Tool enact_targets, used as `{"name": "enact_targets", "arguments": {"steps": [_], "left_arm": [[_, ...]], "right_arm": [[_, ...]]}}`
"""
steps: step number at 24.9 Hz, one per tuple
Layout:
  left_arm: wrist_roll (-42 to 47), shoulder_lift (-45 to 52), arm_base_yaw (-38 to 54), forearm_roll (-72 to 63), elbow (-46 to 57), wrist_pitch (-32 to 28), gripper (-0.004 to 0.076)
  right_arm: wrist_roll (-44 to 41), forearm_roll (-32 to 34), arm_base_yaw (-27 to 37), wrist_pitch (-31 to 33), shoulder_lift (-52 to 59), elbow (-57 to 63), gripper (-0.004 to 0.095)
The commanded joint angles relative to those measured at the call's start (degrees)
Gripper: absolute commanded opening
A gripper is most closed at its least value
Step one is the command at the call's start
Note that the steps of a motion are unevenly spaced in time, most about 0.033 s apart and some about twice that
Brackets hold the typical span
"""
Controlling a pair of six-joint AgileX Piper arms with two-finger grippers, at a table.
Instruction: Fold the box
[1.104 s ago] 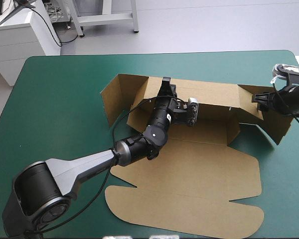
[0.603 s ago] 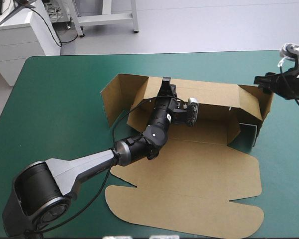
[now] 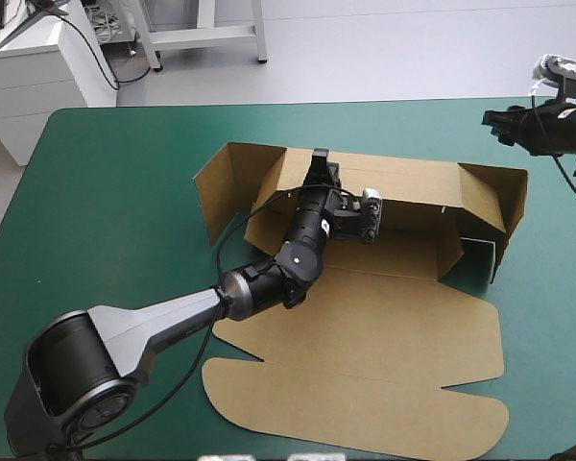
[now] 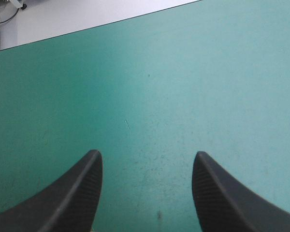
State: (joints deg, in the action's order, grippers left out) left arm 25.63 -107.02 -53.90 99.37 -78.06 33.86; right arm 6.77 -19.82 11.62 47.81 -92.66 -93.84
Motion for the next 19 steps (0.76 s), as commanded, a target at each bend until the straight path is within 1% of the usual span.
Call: {"name": "enact_targets", "arguments": {"steps": [1, 6, 9, 12, 19], "left_arm": [[0.8, 1.5, -0.3, -1.7, -0.8, -0.8, -0.0008], [0.8, 1.5, -0.3, -1.7, -0.8, -0.8, -0.0008], [0.8, 1.5, -0.3, -1.7, -0.8, -0.8, -0.0008], [0.8, 1.5, -0.3, -1.7, -0.8, -0.7, -0.0008], [0.8, 1.5, -0.3, -1.7, -0.8, -0.2, -0.0008]], "right_arm": [[0.8, -1.2, 0.2, -3.1, -0.9, -3.9, 0.0509], [1.5, -0.8, 0.2, 0.7, -5.1, -4.9, 0.0509], [2.3, -0.8, 0.2, 2.7, -5.4, -4.9, 0.0509], [4.7, -0.8, 0.2, 6.7, -5.2, -4.9, 0.0509], [5.6, -0.8, 0.2, 12.1, -5.2, -4.9, 0.0509]]}}
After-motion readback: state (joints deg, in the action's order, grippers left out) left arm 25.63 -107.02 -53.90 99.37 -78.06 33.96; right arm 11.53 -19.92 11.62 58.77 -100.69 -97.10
